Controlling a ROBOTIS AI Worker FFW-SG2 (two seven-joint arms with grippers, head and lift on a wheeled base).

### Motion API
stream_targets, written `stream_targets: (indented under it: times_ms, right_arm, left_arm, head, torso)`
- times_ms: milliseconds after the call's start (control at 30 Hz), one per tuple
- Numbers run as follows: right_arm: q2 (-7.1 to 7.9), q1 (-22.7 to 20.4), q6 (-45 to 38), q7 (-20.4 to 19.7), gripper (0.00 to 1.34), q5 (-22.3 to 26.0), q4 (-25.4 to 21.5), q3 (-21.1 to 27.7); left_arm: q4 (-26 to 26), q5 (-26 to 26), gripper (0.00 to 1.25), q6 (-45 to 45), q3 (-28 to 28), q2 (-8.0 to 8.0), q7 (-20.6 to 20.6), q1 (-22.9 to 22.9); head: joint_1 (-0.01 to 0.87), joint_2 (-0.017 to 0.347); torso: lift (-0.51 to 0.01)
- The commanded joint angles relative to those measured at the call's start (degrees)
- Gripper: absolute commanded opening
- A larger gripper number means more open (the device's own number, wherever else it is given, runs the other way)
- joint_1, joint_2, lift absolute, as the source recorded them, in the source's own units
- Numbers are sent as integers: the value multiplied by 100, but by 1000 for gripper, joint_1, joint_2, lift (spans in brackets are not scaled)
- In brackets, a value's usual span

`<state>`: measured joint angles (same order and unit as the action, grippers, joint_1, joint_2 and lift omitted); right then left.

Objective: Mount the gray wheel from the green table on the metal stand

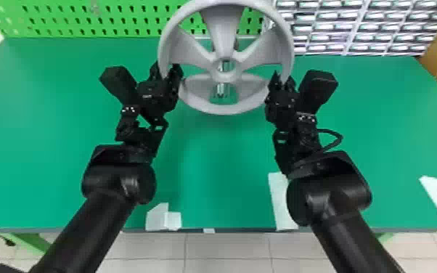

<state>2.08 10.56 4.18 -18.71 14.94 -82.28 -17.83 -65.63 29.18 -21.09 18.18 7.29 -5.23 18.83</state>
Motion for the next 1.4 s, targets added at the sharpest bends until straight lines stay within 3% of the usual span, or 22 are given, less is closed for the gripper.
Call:
stream_targets:
  times_ms: [0,1367]
  right_arm:
    - [-15,87,48,-1,183,9,125,-19]
    - [-67,702,197,-1,183,-9,880,-37]
  left_arm:
    - [182,-17,446,-70,-16,0,-57,129]
    - [1430,-17,446,-501,10,-140,-162,859]
  head:
    - [867,52]
    - [867,52]
  torso:
    - [-100]
    - [-100]
